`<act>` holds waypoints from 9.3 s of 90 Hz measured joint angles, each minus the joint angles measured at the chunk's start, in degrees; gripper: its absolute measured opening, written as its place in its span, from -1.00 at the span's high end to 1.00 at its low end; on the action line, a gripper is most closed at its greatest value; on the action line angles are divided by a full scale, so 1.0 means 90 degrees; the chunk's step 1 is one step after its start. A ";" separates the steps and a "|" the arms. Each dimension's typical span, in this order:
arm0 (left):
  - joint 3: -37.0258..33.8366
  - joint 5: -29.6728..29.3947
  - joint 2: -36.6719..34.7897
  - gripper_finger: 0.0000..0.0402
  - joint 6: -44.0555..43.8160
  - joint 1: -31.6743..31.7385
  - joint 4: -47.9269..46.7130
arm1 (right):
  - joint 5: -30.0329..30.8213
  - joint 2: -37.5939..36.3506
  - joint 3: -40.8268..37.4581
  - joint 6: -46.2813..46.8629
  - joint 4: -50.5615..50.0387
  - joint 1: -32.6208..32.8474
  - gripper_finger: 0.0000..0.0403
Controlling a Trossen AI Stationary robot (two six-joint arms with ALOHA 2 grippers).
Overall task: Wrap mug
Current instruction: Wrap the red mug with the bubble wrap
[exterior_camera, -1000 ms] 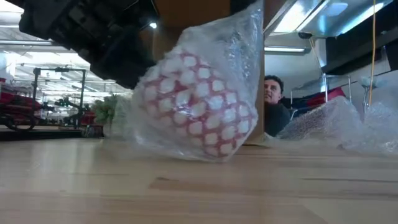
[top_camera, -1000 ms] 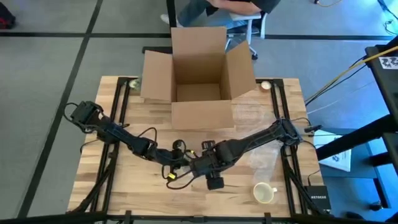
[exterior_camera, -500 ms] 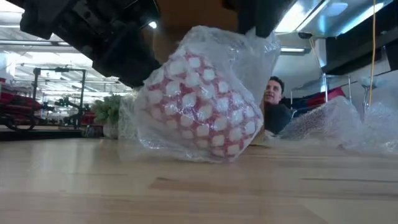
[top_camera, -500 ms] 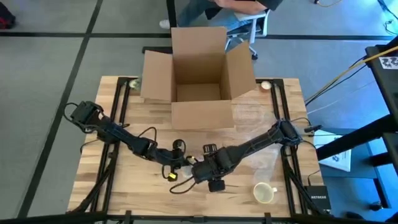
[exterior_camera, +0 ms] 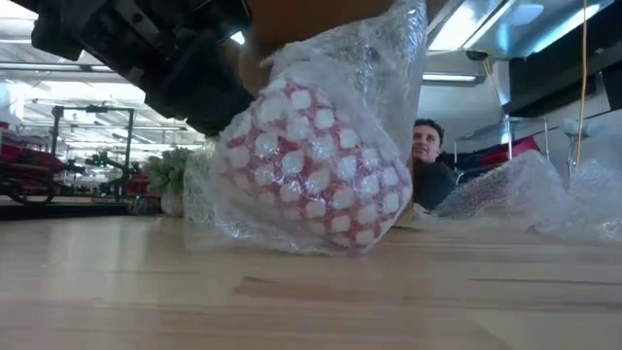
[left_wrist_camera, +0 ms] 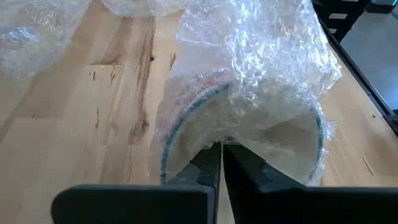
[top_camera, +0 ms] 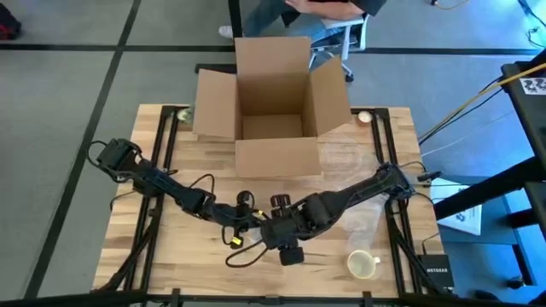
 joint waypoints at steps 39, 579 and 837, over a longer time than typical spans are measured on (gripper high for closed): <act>0.0000 0.0114 -0.0002 1.00 -0.0002 0.0000 -0.0018 | 0.0416 -0.0007 -0.1118 0.1343 -0.1377 0.0594 0.14; 0.0872 -0.0536 -0.0512 1.00 -0.0289 -0.0461 -0.2397 | 0.0994 0.0005 -0.2430 -0.1840 0.3094 -0.0020 0.14; -0.0767 -0.1984 -0.1600 1.00 -0.2905 -0.1299 -0.2992 | 0.0456 0.0804 -0.1251 -0.1501 0.2436 -0.0461 0.14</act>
